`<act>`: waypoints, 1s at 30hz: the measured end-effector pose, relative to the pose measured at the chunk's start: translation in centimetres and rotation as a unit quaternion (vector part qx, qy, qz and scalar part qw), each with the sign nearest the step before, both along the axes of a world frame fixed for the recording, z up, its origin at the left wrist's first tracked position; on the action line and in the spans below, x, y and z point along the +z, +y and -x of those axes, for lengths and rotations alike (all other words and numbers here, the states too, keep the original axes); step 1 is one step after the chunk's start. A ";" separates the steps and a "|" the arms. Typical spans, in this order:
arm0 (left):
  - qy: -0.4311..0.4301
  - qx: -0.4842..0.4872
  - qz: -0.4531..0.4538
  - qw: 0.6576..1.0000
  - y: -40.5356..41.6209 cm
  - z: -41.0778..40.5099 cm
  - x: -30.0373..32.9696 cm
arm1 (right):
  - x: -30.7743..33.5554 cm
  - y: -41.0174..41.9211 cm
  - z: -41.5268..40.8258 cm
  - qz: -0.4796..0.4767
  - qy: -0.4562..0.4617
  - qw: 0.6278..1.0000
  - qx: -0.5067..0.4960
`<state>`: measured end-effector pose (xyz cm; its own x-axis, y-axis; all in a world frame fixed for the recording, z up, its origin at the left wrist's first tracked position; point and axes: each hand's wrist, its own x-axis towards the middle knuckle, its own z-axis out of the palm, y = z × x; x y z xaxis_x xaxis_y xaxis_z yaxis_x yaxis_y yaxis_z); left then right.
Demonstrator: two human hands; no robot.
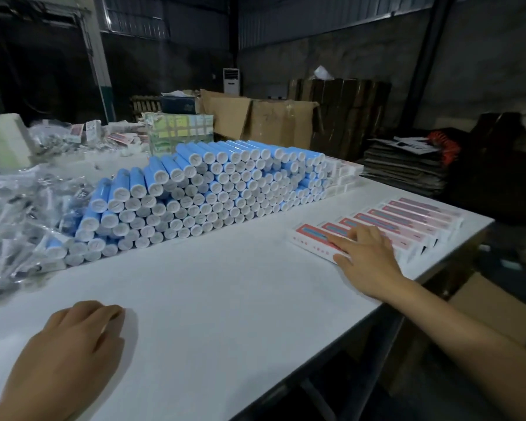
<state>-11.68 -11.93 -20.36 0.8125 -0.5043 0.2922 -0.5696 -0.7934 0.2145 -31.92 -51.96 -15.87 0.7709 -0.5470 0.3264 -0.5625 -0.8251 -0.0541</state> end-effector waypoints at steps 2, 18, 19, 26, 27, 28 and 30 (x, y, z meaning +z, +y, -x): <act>0.006 0.011 0.000 1.000 0.1 0.1 -0.1 | -0.8 -1.4 0.3 -0.005 0.001 1.000 -0.030; 0.017 0.015 0.001 1.000 -0.6 4.1 3.5 | 3.2 7.7 -5.0 -0.068 -0.178 0.967 0.171; 0.014 0.018 -0.002 1.000 -0.6 4.0 3.3 | 3.6 9.7 -6.1 -0.081 -0.182 0.957 0.211; 0.001 0.020 0.002 1.000 -0.7 3.6 2.4 | 1.2 20.9 -13.8 -0.135 -0.092 0.894 0.417; 0.003 0.017 0.003 1.000 -0.7 3.6 2.3 | 0.4 21.7 -14.6 -0.135 -0.072 0.889 0.431; 0.004 0.014 0.004 1.000 -0.6 3.6 2.2 | -0.3 22.3 -15.2 -0.128 -0.052 0.886 0.442; 0.003 0.011 0.009 1.000 -0.6 3.5 2.1 | -1.3 22.6 -15.8 -0.111 -0.030 0.886 0.448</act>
<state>-15.16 -12.56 -18.28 0.8248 -0.4816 0.2964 -0.5515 -0.8010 0.2329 -16.13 -29.39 -17.17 0.9134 0.2210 0.3418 0.3232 -0.9043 -0.2788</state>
